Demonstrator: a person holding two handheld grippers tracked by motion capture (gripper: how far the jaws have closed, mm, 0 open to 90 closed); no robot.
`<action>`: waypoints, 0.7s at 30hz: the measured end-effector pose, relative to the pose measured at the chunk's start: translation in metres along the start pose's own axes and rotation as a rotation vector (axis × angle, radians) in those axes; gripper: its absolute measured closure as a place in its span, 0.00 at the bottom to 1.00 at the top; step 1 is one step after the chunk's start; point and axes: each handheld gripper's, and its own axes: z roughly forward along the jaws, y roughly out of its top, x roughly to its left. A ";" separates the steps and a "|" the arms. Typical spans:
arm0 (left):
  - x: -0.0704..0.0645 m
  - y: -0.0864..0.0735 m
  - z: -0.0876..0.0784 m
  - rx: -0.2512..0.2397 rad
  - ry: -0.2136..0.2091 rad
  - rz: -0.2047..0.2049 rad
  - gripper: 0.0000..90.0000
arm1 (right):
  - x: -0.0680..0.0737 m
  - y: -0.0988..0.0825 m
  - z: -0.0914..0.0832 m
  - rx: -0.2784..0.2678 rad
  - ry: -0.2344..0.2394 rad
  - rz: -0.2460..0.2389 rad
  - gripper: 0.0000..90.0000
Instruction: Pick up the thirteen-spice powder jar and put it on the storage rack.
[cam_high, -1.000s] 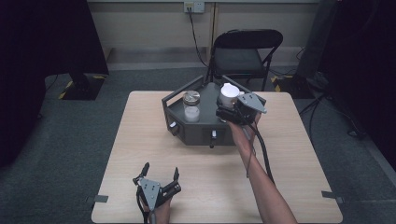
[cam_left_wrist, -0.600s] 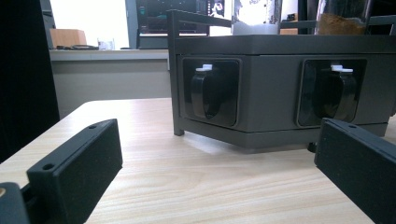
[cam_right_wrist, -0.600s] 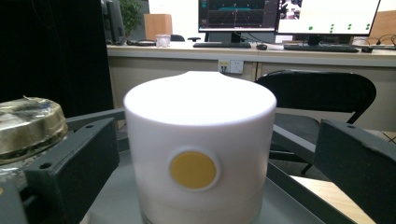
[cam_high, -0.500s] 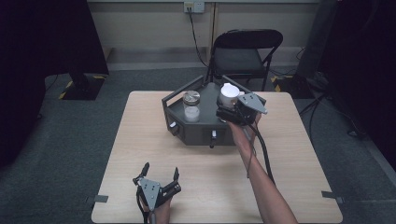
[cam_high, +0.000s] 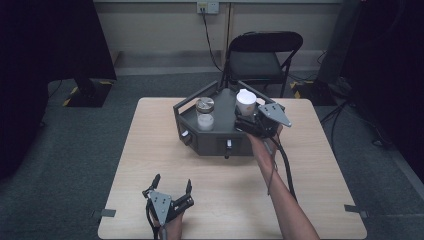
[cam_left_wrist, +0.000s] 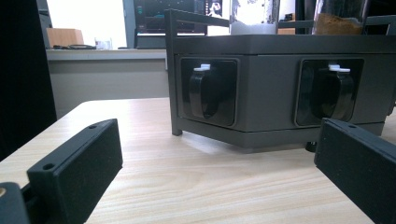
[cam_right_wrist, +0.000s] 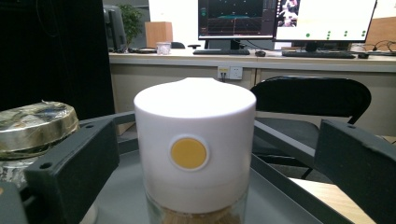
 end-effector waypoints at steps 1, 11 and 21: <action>0.000 0.000 0.000 0.001 -0.002 0.001 0.00 | 0.000 -0.001 -0.002 -0.003 0.000 -0.002 0.00; 0.000 0.000 0.000 -0.001 -0.002 0.002 0.01 | -0.007 -0.011 -0.018 -0.028 0.002 0.008 0.00; -0.001 0.000 0.000 0.000 0.004 0.004 0.01 | -0.015 -0.027 -0.043 -0.063 0.001 0.017 0.00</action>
